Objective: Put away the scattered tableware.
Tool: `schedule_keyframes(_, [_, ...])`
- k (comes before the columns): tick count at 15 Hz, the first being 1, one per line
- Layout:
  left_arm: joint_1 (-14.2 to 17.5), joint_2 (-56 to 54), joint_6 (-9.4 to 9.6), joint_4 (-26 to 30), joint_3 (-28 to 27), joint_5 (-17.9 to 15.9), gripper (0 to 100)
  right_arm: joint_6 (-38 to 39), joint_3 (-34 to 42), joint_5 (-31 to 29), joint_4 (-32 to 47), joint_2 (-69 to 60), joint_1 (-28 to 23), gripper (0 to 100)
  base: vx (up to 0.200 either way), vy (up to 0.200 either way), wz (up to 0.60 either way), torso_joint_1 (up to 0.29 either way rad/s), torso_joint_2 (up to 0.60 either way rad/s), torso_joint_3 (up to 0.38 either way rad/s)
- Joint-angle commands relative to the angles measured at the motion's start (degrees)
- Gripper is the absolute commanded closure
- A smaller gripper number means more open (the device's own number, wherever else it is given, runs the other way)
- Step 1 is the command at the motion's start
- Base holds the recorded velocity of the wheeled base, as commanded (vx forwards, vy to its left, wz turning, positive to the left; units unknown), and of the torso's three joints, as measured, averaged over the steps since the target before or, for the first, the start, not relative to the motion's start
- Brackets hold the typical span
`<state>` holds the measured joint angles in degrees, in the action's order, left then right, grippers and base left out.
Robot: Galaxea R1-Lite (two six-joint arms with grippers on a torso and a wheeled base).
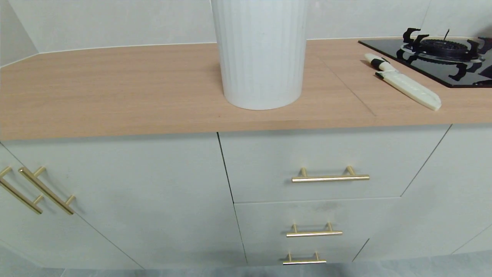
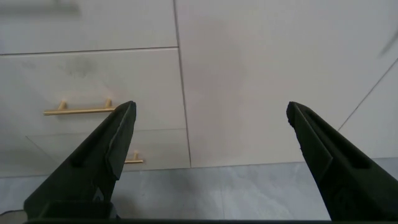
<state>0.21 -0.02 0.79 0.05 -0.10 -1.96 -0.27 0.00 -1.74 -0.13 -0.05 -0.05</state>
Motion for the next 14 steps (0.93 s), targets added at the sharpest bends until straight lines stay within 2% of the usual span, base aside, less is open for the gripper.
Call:
schedule_keyframes(1, [-0.03, 0.02, 0.00, 0.04, 0.01, 0.03, 0, -0.08, 0.00, 0.07, -0.04, 0.14, -0.04, 0, 0.000, 0.000, 0.00, 0.000, 0.00, 0.000])
schedule_keyframes(4, [-0.03, 0.02, 0.00, 0.04, 0.01, 0.03, 0, -0.08, 0.00, -0.01, -0.04, 0.05, -0.04, 0, 0.000, 0.000, 0.00, 0.000, 0.00, 0.000])
schedule_keyframes(7, [-0.03, 0.02, -0.09, 0.04, 0.01, 0.03, 0, -0.08, 0.00, -0.01, -0.04, 0.05, -0.04, 0, 0.200, 0.000, 0.00, -0.002, 0.00, 0.002])
schedule_keyframes(14, [-0.03, 0.02, -0.09, 0.04, 0.01, 0.03, 0, -0.08, 0.00, -0.01, -0.04, 0.14, -0.04, 0, 0.000, 0.000, 0.00, 0.000, 0.00, 0.000])
